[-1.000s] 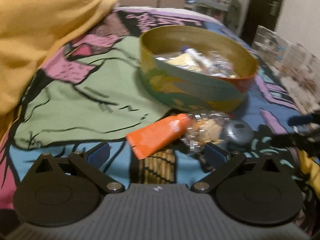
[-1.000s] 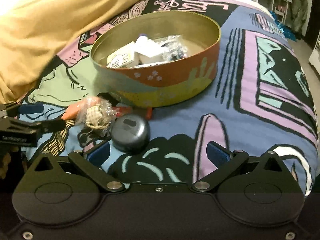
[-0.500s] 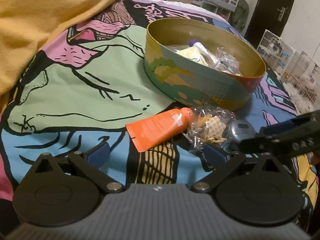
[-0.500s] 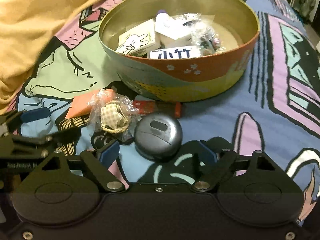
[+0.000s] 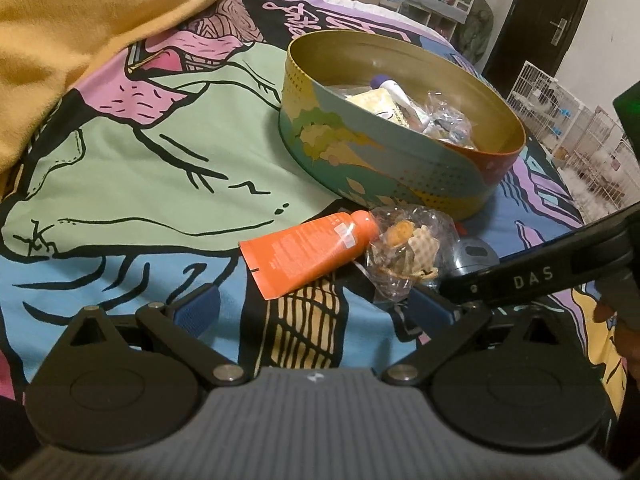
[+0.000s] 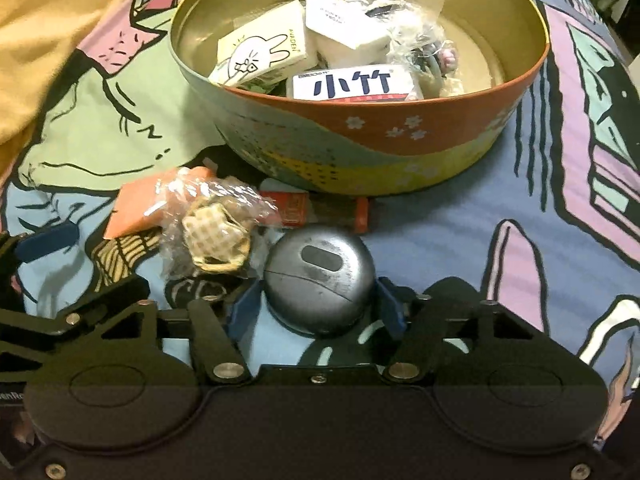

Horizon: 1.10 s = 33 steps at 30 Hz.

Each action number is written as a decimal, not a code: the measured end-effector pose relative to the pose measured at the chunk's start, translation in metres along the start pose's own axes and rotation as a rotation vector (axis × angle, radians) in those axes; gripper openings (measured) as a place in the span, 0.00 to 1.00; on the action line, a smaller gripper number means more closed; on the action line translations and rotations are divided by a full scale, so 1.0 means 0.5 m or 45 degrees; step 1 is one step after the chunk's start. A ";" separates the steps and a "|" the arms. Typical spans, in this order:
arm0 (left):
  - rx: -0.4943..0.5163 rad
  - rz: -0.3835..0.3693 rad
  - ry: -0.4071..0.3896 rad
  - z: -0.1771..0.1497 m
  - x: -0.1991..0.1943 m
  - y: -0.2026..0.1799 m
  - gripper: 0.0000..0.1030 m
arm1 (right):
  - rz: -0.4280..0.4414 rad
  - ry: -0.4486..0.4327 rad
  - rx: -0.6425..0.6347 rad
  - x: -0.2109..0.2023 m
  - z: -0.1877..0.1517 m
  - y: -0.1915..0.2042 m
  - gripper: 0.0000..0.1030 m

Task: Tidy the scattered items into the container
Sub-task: 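Close the right gripper on the grey round case and lift it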

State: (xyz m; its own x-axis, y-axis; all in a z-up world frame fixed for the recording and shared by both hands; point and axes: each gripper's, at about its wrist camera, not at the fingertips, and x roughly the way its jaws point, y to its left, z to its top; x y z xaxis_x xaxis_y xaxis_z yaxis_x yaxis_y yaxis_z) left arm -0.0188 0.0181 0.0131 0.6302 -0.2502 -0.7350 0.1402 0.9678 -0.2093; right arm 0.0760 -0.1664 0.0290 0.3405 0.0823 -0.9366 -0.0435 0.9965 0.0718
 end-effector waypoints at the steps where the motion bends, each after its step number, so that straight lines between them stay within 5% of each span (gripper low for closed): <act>1: -0.004 0.001 0.001 0.000 0.001 0.001 1.00 | 0.004 -0.001 -0.002 -0.002 0.000 -0.001 0.57; 16: -0.012 -0.018 -0.007 -0.002 0.000 0.001 1.00 | 0.063 -0.041 0.076 -0.102 -0.040 -0.066 0.55; 17: -0.007 -0.018 -0.006 -0.002 0.000 -0.001 1.00 | 0.058 -0.042 0.081 -0.113 -0.043 -0.073 0.52; 18: -0.004 -0.020 -0.009 -0.003 -0.002 -0.002 1.00 | 0.064 -0.050 0.086 -0.125 -0.046 -0.080 0.38; 19: 0.001 -0.024 -0.013 -0.003 -0.003 -0.003 1.00 | 0.090 -0.045 0.093 -0.135 -0.048 -0.087 0.03; 24: 0.024 -0.025 -0.010 -0.005 -0.003 -0.010 1.00 | 0.095 -0.017 0.105 -0.159 -0.048 -0.118 0.15; 26: 0.023 -0.026 -0.013 -0.004 -0.004 -0.010 1.00 | 0.120 -0.036 0.089 -0.159 -0.055 -0.118 0.61; 28: 0.016 -0.026 -0.019 -0.004 -0.004 -0.009 1.00 | 0.114 -0.113 0.050 -0.164 -0.067 -0.107 0.83; 33: -0.006 -0.014 -0.021 -0.002 -0.003 -0.001 1.00 | 0.077 -0.135 -0.114 -0.139 -0.084 -0.049 0.84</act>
State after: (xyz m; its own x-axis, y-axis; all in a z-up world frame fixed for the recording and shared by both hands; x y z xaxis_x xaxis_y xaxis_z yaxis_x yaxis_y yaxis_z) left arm -0.0204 0.0179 0.0138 0.6409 -0.2604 -0.7221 0.1437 0.9648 -0.2204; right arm 0.0140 -0.1974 0.0777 0.4319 0.1484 -0.8896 -0.1490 0.9846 0.0919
